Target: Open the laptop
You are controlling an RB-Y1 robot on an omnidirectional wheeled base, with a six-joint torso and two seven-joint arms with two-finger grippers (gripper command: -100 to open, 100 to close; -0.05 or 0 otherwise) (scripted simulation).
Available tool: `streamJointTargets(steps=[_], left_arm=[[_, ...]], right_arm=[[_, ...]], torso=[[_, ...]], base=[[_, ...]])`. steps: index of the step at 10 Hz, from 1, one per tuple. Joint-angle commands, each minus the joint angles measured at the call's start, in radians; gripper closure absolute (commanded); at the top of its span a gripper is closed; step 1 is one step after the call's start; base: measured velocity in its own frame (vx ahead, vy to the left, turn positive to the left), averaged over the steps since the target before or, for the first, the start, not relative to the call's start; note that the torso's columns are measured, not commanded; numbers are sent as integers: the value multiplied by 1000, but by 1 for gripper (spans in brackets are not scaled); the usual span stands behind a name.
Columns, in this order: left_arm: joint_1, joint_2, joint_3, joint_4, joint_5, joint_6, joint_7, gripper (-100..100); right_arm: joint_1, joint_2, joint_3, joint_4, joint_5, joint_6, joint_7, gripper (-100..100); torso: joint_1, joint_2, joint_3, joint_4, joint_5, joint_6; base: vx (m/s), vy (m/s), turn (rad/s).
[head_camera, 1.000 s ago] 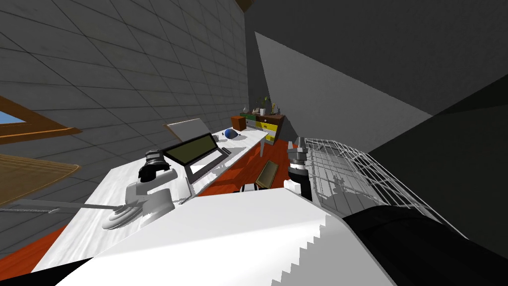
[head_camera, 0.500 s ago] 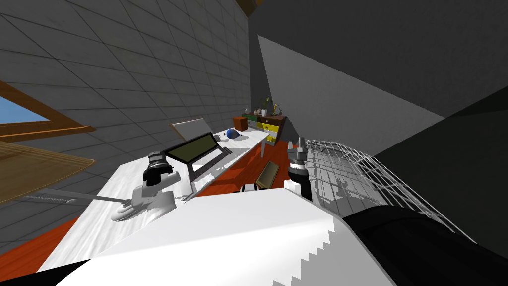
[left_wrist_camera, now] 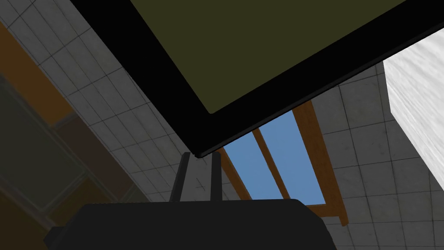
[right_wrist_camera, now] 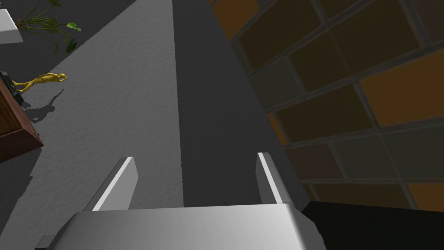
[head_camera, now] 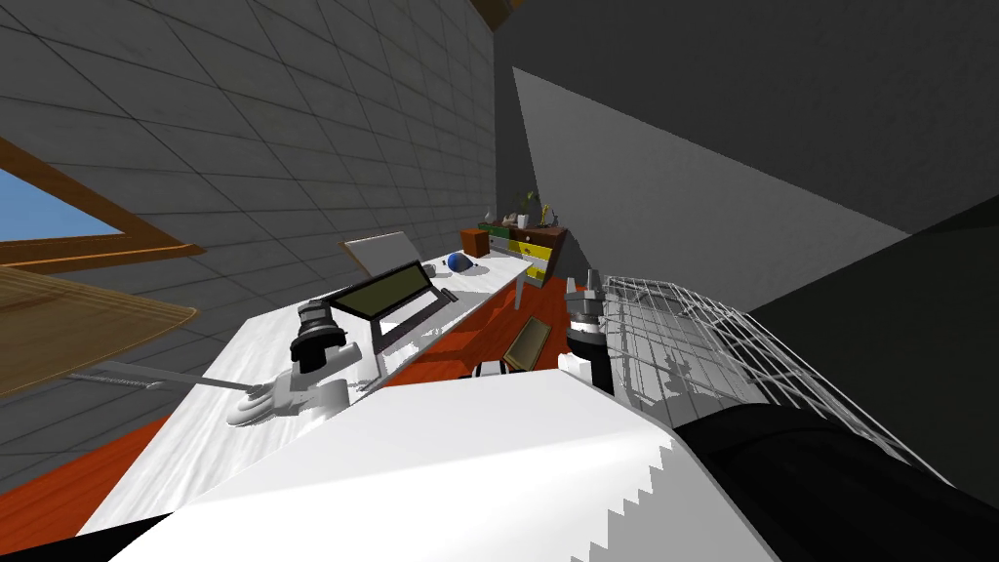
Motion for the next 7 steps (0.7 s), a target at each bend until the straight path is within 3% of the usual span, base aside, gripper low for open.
streamJointTargets(steps=[1,4,6,7], left_arm=[[17,-27,-4,19,-8,-57,1,100],[28,-45,-5,36,-14,-146,3,100],[28,-45,-5,36,-14,-151,3,100],[39,-64,-6,52,-21,-209,6,100]], right_arm=[[0,0,0,0,0,0,0,0],[0,0,0,0,0,0,0,0],[0,0,0,0,0,0,0,0],[0,0,0,0,0,0,0,0]], torso=[[0,-1,0,0,-1,1],[-3,2,2,-1,1,-1],[0,1,1,1,-1,-2],[0,1,1,1,-1,-2]], base=[[24,-8,33],[14,-18,60],[19,-4,12],[22,-22,75]])
